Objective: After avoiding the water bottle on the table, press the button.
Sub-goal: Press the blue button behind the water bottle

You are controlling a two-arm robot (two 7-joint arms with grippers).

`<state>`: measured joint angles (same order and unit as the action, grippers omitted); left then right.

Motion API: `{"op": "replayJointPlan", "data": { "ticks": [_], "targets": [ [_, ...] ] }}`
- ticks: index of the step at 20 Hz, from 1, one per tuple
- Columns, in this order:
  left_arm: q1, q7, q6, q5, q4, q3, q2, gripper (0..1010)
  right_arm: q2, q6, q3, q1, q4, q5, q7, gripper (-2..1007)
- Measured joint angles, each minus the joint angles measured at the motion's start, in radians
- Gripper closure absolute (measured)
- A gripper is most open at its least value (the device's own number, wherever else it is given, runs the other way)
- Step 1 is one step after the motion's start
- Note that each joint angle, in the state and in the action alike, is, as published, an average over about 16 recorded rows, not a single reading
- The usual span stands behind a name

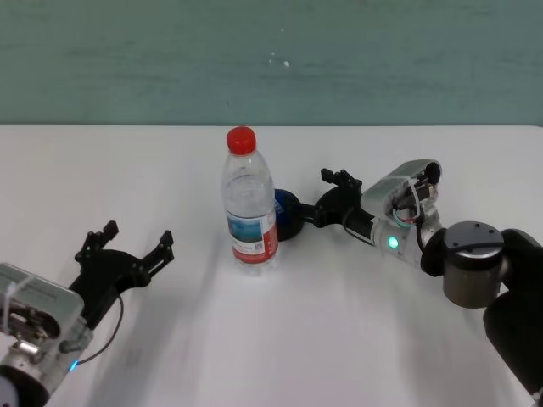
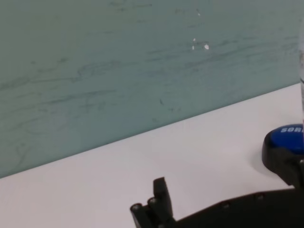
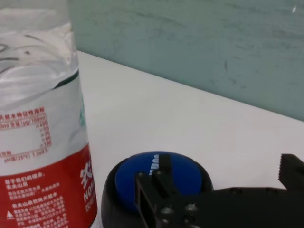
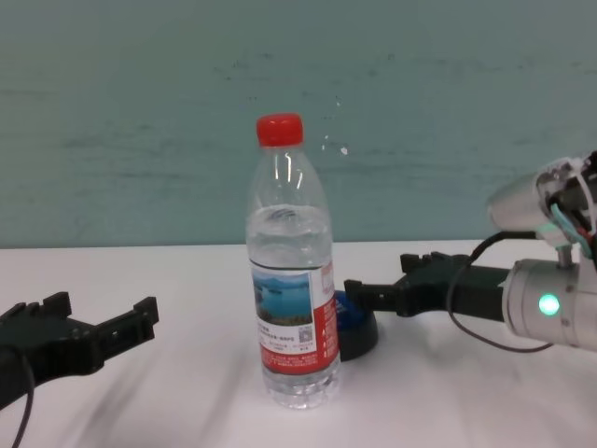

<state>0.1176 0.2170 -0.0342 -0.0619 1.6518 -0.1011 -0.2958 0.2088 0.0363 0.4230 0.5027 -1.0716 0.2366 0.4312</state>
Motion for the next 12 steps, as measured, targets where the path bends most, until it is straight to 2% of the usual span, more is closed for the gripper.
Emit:
{"op": "replayJointPlan", "data": {
  "ticks": [12],
  "targets": [
    [0.0,0.0,0.0,0.0,0.0,0.0,0.0,10,-0.01,-0.013,0.002,0.015,0.032,-0.001,0.007,1]
  ]
}}
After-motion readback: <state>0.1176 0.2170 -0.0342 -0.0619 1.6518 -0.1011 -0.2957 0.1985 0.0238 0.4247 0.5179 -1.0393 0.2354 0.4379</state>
